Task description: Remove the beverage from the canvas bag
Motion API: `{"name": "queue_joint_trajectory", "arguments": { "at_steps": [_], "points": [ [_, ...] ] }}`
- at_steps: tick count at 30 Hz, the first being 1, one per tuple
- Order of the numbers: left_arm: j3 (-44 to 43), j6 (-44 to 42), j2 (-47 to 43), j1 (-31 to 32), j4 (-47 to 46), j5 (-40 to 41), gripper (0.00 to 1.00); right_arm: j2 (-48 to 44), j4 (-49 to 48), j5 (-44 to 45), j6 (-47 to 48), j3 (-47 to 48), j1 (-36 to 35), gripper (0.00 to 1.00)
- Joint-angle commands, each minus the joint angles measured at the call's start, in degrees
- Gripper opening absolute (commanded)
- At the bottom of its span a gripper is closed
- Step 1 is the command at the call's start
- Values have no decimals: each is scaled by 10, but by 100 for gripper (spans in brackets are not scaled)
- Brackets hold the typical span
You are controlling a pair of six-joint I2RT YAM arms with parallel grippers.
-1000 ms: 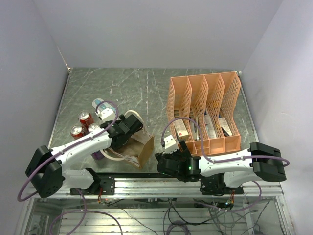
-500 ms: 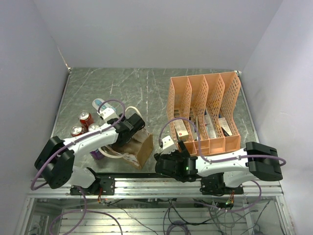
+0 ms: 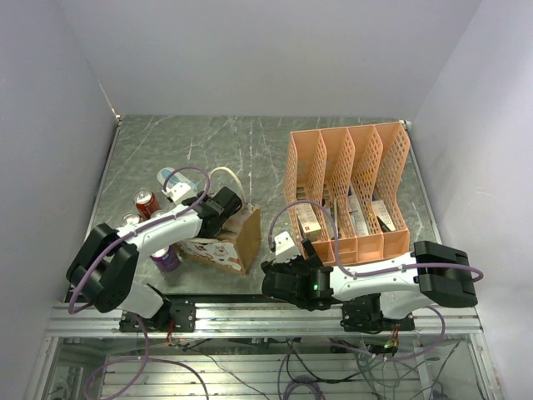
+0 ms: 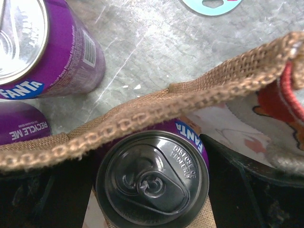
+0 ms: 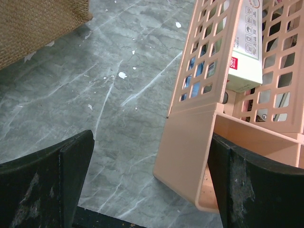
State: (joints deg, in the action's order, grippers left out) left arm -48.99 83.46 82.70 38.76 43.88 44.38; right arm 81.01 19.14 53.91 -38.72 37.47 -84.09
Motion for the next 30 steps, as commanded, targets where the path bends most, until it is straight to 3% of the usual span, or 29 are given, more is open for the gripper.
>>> {"name": "queue_joint_trajectory", "arguments": {
  "at_steps": [1, 12, 17, 30],
  "points": [
    [12, -13, 3, -7, -34, -12, 89, 7, 9, 12, -23, 11, -6, 100],
    [39, -98, -33, -7, -108, -95, 65, 34, 31, 24, -37, 29, -7, 100],
    [34, -144, -67, -7, -121, -136, 45, 46, 43, 32, -47, 36, -13, 100],
    [61, -214, -266, -7, -128, -206, 31, 60, 81, 65, -82, 51, -30, 100]
  ]
}}
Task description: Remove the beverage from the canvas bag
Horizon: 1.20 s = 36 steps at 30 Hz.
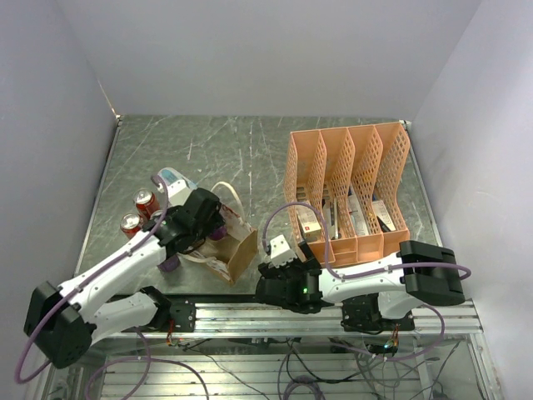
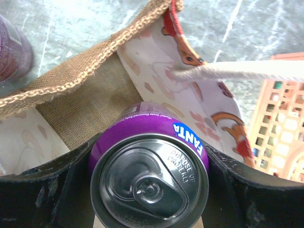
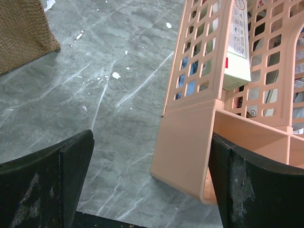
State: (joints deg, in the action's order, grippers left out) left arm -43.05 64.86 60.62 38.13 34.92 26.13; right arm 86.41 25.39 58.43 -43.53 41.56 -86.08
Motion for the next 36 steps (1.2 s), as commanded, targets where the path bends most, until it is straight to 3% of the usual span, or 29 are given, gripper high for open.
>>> {"name": "queue_joint_trajectory", "arguments": {
  "at_steps": [1, 15, 22, 36],
  "points": [
    [2, -32, -57, 0, -41, -28, 30, 4, 20, 21, -35, 10, -12, 100],
    [-40, -113, -136, -1, -44, -107, 17, -105, -12, 23, -33, -45, -14, 100],
    [-62, -151, -172, -1, -33, -106, 7, -177, -47, 13, -13, -82, -15, 100],
    [-149, -221, -212, -1, 11, -85, 7, -215, -57, 12, -9, -100, -15, 100]
  ]
}}
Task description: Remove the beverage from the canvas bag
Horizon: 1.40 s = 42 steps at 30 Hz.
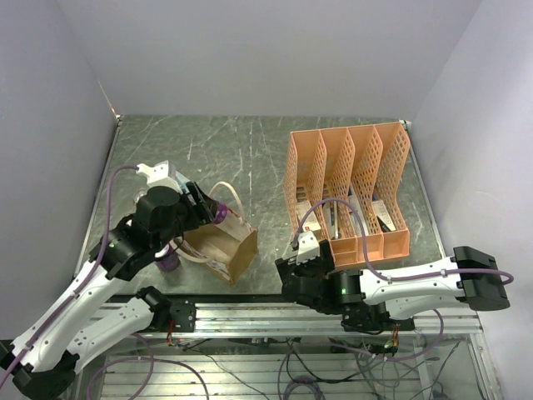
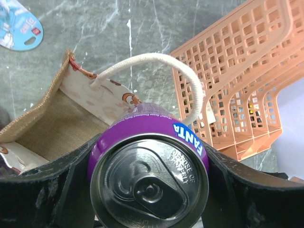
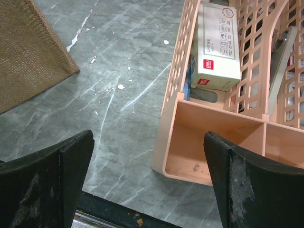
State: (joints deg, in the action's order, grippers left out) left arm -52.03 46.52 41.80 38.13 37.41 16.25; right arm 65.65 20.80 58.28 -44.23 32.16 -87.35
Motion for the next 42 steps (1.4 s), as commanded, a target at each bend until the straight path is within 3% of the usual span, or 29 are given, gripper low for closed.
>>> {"name": "queue_joint_trajectory", "arguments": {
  "at_steps": [1, 8, 16, 24, 30, 33, 36, 39, 42],
  "points": [
    [-69, -45, -27, -1, 0, 25, 7, -6, -10, 13, -3, -6, -2, 100],
    [-117, -57, -61, -1, 118, 166, 7, 6, -6, 14, -6, 1, -2, 100],
    [-88, -16, -69, -1, 213, 318, 7, 22, -6, 14, -2, 7, -1, 100],
    [-83, 174, 50, -1, 332, 524, 7, 32, 2, 18, -10, 12, -2, 100],
    [-113, 161, 115, -19, 288, 590, 7, 32, 3, 18, -11, 12, -2, 100],
    [-91, 100, 118, -78, 205, 594, 7, 33, 7, 20, -14, 13, -2, 100],
    [-53, 10, 118, -193, 90, 487, 7, 33, 8, 20, -16, 14, -1, 100],
    [-48, 30, 125, -288, 95, 420, 7, 32, 8, 20, -17, 13, -1, 100],
    [-46, 101, 123, -335, 145, 443, 7, 32, 8, 21, -17, 13, -1, 100]
  ]
}}
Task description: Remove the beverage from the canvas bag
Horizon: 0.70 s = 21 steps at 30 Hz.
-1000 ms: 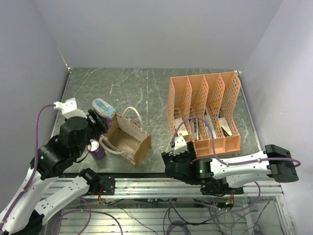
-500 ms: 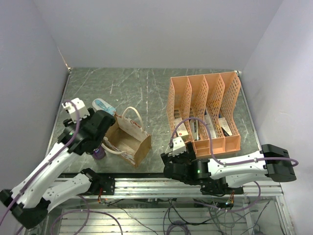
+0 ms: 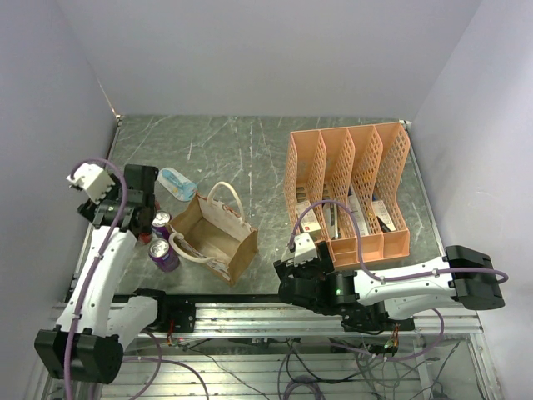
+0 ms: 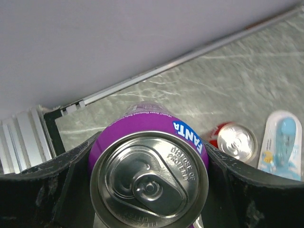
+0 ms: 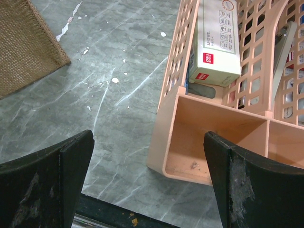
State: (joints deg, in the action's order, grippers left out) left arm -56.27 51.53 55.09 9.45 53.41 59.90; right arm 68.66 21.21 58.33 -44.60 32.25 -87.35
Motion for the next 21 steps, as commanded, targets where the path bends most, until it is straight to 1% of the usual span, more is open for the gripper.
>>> {"name": "queue_joint_trajectory", "arguments": {
  "at_steps": [1, 3, 6, 10, 13, 16, 19, 21],
  "points": [
    [0, 83, -13, -60, 9, 25, 7, 1, 4, 20, -12, 12, -2, 100],
    [12, 119, -29, -81, 44, 35, 7, 2, 1, 20, -10, 12, -2, 100],
    [39, 179, -63, -97, 83, 24, 7, 3, 0, 19, -8, 12, -2, 100],
    [78, 249, -105, -100, 118, 6, 7, 8, 0, 18, -7, 14, -2, 100],
    [91, 289, -114, -101, 152, 6, 7, 11, 2, 18, -8, 15, -1, 100],
    [92, 311, -114, -101, 174, 6, 7, 12, 4, 20, -11, 16, -2, 100],
    [86, 317, -109, -101, 185, -30, 7, 11, 5, 21, -11, 17, -1, 100],
    [91, 340, -100, -101, 197, -60, 7, 10, 5, 21, -12, 15, -2, 100]
  ]
}}
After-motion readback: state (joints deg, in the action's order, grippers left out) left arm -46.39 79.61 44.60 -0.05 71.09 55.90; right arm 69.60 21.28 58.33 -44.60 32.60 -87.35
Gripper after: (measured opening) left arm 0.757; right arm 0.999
